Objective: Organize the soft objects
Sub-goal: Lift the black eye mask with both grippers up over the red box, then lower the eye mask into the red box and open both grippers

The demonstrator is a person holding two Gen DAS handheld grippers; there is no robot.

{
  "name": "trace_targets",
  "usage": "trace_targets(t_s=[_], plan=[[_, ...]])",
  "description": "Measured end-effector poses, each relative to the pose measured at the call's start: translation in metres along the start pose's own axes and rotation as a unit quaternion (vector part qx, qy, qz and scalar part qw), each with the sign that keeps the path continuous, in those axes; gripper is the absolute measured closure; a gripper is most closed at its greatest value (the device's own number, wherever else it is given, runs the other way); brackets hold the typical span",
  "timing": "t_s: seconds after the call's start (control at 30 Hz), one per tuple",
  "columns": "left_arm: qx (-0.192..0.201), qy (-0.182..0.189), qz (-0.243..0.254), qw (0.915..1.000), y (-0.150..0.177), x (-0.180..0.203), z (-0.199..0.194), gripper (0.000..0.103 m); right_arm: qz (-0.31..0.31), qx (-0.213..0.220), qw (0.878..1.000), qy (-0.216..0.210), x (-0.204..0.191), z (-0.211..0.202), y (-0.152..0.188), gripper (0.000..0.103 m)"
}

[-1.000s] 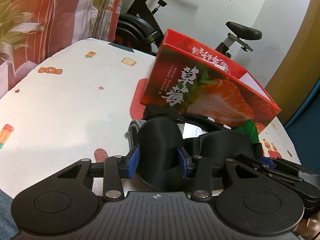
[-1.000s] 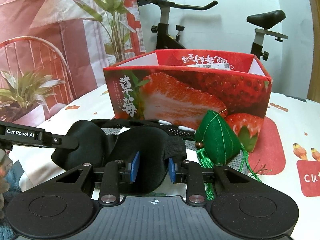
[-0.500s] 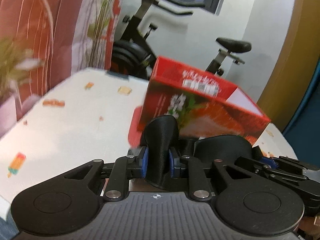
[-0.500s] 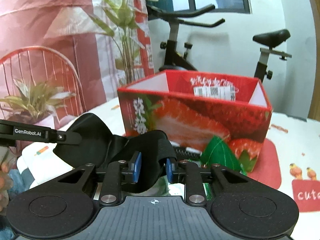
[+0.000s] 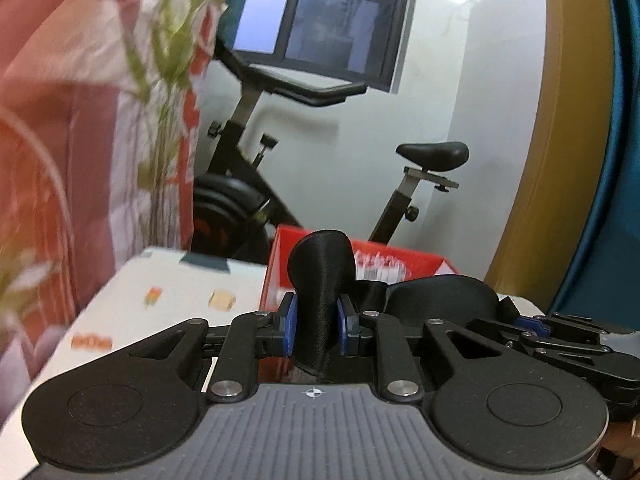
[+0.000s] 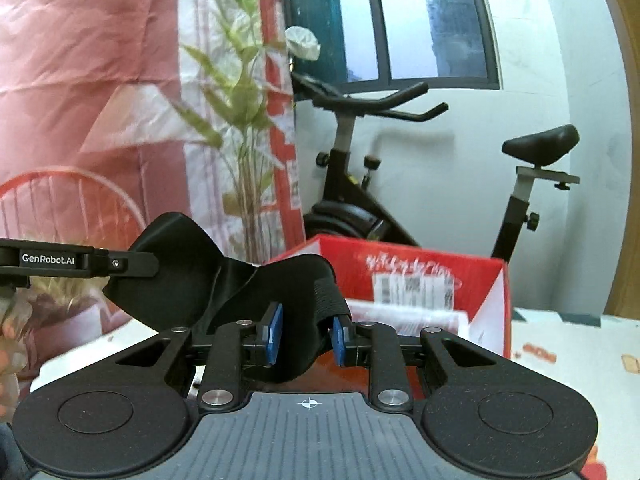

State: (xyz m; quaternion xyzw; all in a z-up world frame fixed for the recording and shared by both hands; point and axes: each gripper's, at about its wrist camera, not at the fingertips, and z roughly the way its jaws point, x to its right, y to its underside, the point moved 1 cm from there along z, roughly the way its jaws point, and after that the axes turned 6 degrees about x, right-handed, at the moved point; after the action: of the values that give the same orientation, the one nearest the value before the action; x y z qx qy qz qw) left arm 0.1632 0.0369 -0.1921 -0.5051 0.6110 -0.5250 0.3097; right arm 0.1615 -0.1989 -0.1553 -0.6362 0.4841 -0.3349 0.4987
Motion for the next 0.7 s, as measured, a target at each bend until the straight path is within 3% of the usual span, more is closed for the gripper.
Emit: trace_targets(t_s=[0.2,0.33,0.53,0.7], plan=[[0.006,0.007,0.038,0.9992,-0.029,0.013,0.045,0.082,0.022,-0.014,1.0,0.008,0.037,0.037,-0.032,0.08],[-0.018,0.013,0.049,0.9986,-0.032,0.021,0.083,0.081,0.025,-0.039,0.999,0.028,0.06,0.063,-0.036,0.08],[-0.107,0.022,0.074,0.9913,-0.011,0.03,0.138,0.081,0.098,-0.116,0.987,0.053,0.092,0.102,-0.018,0.08],[-0.164,0.021,0.072,0.9835,0.007,0.021,0.168,0.081,0.098,-0.166,0.979,0.065,0.096,0.127,-0.001,0.08]])
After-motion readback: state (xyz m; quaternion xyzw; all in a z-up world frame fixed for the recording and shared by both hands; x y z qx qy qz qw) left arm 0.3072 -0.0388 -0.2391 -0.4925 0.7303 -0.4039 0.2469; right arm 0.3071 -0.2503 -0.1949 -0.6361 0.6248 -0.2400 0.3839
